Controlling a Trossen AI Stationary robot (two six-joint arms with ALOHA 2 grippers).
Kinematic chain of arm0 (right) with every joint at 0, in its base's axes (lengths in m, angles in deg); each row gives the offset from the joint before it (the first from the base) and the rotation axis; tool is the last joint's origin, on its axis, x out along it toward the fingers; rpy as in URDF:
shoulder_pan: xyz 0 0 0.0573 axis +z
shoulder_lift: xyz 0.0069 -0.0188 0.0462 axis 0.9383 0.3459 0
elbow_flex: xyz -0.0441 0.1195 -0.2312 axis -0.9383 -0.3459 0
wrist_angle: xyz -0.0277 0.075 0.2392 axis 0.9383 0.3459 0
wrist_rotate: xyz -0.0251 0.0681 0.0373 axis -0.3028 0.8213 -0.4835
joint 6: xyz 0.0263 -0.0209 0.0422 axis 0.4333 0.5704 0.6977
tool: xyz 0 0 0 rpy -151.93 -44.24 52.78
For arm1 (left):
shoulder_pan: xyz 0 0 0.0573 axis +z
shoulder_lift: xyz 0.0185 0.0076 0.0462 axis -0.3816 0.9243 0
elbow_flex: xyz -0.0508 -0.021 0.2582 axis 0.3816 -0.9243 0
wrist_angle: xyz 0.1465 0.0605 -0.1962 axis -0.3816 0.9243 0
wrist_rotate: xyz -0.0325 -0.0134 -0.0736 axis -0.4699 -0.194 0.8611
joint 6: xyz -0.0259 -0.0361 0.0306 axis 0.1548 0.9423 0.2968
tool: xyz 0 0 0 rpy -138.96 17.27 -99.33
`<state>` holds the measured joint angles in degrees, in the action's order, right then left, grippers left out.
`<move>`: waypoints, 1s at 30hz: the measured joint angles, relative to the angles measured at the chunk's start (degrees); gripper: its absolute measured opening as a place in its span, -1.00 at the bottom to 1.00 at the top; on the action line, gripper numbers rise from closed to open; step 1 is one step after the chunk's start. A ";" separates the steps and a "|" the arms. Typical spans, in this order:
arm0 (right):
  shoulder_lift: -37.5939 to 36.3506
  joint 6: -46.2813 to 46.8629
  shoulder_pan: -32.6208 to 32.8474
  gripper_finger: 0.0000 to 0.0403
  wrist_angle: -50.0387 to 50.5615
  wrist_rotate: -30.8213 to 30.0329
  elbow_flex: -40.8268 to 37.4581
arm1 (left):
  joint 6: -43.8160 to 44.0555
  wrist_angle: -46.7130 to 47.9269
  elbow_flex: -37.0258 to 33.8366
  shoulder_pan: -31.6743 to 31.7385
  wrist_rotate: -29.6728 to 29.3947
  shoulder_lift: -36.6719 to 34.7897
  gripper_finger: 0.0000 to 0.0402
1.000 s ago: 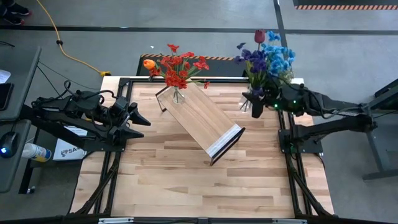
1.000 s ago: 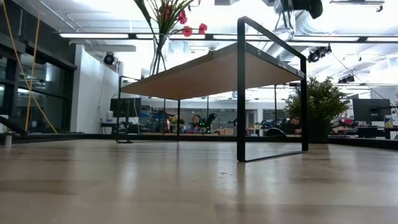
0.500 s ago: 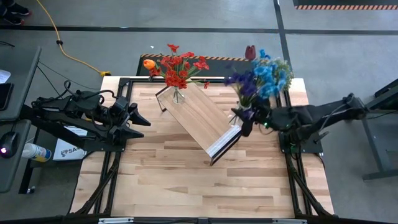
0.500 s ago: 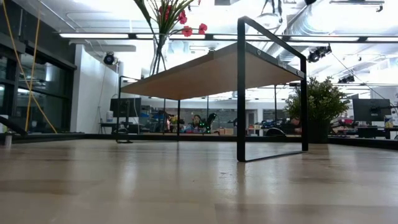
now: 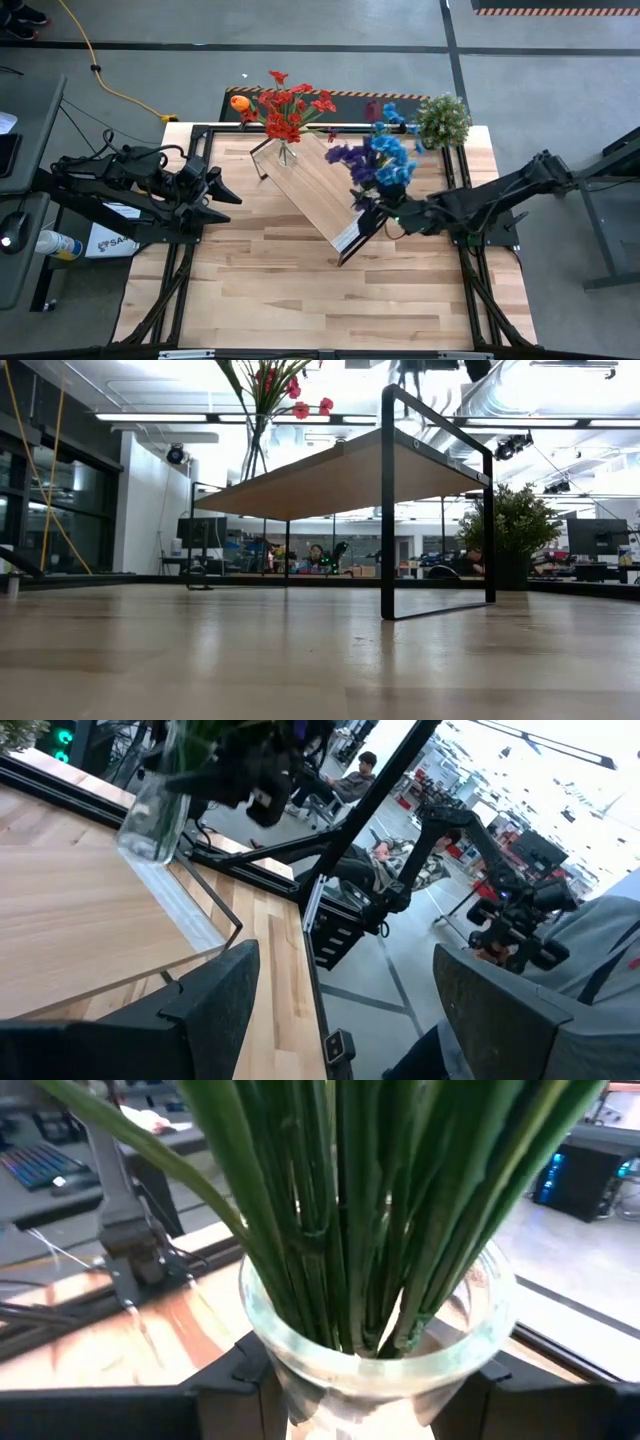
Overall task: Pick and place flowers into a vace then onto a shelf
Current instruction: Put the transparent vase on the shelf
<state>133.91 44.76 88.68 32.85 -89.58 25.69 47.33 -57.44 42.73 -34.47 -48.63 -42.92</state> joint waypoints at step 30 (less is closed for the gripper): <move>9.04 3.26 0.00 -0.22 -3.37 -3.28 -0.05 | -0.07 -0.02 0.00 0.00 -0.02 0.08 0.66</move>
<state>142.95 48.02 88.68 29.49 -92.86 25.65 47.26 -57.46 42.73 -34.47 -48.66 -42.84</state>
